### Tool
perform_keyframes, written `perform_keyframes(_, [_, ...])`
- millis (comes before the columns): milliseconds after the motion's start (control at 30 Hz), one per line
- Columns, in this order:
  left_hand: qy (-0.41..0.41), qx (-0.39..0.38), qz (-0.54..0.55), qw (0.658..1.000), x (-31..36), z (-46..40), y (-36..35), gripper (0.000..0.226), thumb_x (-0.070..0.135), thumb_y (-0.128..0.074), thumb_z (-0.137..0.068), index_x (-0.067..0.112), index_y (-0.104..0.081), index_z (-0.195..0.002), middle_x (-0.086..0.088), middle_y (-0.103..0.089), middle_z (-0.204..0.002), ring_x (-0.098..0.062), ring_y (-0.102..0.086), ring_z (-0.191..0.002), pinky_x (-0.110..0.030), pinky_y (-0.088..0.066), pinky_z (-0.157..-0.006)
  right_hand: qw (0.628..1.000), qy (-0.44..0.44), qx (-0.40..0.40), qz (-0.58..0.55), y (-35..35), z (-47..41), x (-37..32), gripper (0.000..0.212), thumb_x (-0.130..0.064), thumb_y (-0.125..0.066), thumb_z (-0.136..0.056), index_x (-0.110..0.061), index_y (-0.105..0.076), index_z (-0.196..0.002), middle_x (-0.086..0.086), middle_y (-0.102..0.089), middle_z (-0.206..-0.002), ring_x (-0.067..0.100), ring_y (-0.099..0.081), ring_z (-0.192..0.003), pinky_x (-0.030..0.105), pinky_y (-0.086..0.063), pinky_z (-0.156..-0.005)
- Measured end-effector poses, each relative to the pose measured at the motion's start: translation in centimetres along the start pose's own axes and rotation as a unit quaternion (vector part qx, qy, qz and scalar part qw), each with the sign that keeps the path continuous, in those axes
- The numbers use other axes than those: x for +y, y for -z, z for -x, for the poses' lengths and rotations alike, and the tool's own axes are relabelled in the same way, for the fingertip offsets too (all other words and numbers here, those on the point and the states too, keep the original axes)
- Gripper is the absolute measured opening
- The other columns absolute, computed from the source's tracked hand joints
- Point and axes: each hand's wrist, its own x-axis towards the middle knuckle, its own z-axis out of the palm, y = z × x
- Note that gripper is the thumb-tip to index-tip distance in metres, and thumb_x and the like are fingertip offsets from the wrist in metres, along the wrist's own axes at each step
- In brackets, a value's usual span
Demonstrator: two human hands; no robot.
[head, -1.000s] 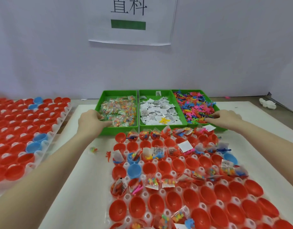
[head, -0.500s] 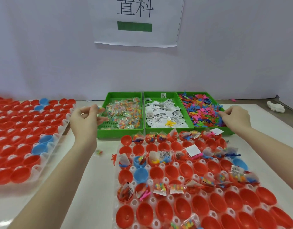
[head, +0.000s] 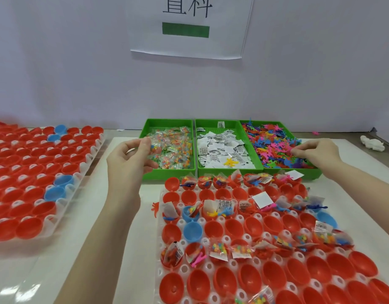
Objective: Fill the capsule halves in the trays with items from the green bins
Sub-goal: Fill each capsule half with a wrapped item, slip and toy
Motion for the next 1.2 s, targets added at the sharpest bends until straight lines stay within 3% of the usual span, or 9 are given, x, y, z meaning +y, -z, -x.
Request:
perform_keyframes(200, [0.008,0.0,0.009,1.0,0.0,-0.1,0.1,0.008,0.021,-0.055,-0.092,0.018,-0.057,-0.085,0.004,-0.068,-0.072,0.0,-0.052,-0.043,-0.011,-0.045,-0.05,0.999,0.032,0.028,0.026,0.2,0.0,-0.7,0.031,-0.019,-0.08,-0.069,-0.01,-0.052,-0.059,0.009,-0.057,-0.076,0.022,-0.053,-0.078,0.027,-0.04,-0.059])
perform_keyframes(333, [0.011,-0.003,0.008,1.0,0.0,0.0,0.0,0.006,0.021,-0.056,-0.092,0.017,-0.057,-0.087,0.003,-0.067,-0.073,0.0,-0.051,-0.043,-0.011,-0.045,-0.05,0.996,0.051,0.046,0.05,0.1,-0.3,-1.3,0.025,-0.021,-0.075,-0.076,-0.001,-0.063,-0.084,0.012,-0.062,-0.082,0.026,-0.057,-0.081,0.032,-0.042,-0.073])
perform_keyframes(533, [0.013,-0.01,0.005,1.0,0.0,0.2,-0.3,0.007,0.021,-0.057,-0.091,0.016,-0.058,-0.087,0.007,-0.068,-0.067,0.0,-0.051,-0.043,-0.011,-0.045,-0.049,0.993,0.011,0.037,0.113,-0.8,-0.7,-1.9,0.037,-0.018,-0.035,-0.099,0.006,-0.062,-0.105,0.028,-0.059,-0.113,0.041,-0.051,-0.103,0.038,-0.037,-0.081])
perform_keyframes(700, [0.023,-0.011,0.001,1.0,-0.1,0.3,-0.4,0.006,0.022,-0.057,-0.091,0.018,-0.059,-0.087,0.003,-0.067,-0.073,0.0,-0.05,-0.044,-0.01,-0.044,-0.048,0.994,0.022,-0.016,0.103,-2.5,0.2,-3.9,0.049,-0.032,-0.047,-0.095,0.015,-0.06,-0.103,0.03,-0.063,-0.106,0.041,-0.057,-0.096,0.042,-0.042,-0.08])
perform_keyframes(800, [0.025,-0.013,-0.001,1.0,0.0,0.3,-0.5,0.006,0.022,-0.057,-0.091,0.018,-0.059,-0.087,0.003,-0.067,-0.073,0.0,-0.05,-0.043,-0.011,-0.043,-0.047,0.991,0.103,-0.058,0.059,-3.8,1.1,-5.9,0.038,-0.035,-0.058,-0.089,0.002,-0.065,-0.097,0.008,-0.065,-0.098,0.023,-0.055,-0.083,0.032,-0.04,-0.077])
perform_keyframes(933, [0.03,-0.016,-0.006,0.999,0.0,0.5,-0.6,0.004,0.022,-0.057,-0.091,0.019,-0.058,-0.089,0.003,-0.067,-0.073,0.001,-0.051,-0.043,-0.01,-0.044,-0.047,0.931,0.206,-0.242,0.179,-6.8,3.0,-9.5,0.038,-0.042,-0.069,-0.079,-0.02,-0.064,-0.109,-0.021,-0.038,-0.071,-0.004,-0.037,-0.062,0.018,-0.03,-0.055])
perform_keyframes(1033, [0.026,-0.024,-0.001,0.999,0.2,0.6,-0.5,0.005,0.021,-0.057,-0.091,0.018,-0.058,-0.088,0.002,-0.067,-0.073,0.001,-0.053,-0.044,-0.011,-0.046,-0.049,0.889,0.242,-0.29,0.259,-9.2,3.7,-10.6,0.047,-0.042,-0.069,-0.078,-0.021,-0.061,-0.12,-0.009,-0.062,-0.107,0.011,-0.057,-0.094,0.03,-0.044,-0.08])
perform_keyframes(1100, [0.023,-0.037,0.012,0.999,0.5,0.7,-0.5,0.005,0.02,-0.057,-0.091,0.016,-0.058,-0.088,0.002,-0.067,-0.071,0.0,-0.054,-0.044,-0.011,-0.046,-0.049,0.886,0.24,-0.285,0.276,-10.3,3.8,-10.8,0.042,-0.037,-0.069,-0.08,-0.02,-0.064,-0.118,0.0,-0.058,-0.129,0.019,-0.054,-0.115,0.033,-0.044,-0.089])
perform_keyframes(1200, [0.019,-0.061,0.017,0.998,0.8,0.8,-0.6,0.005,0.018,-0.057,-0.091,0.015,-0.058,-0.087,0.002,-0.068,-0.069,-0.001,-0.055,-0.045,-0.012,-0.046,-0.049,0.897,0.237,-0.255,0.271,-10.5,3.9,-10.7,0.023,-0.034,-0.073,-0.077,-0.023,-0.072,-0.097,-0.006,-0.067,-0.103,0.015,-0.06,-0.095,0.026,-0.043,-0.07])
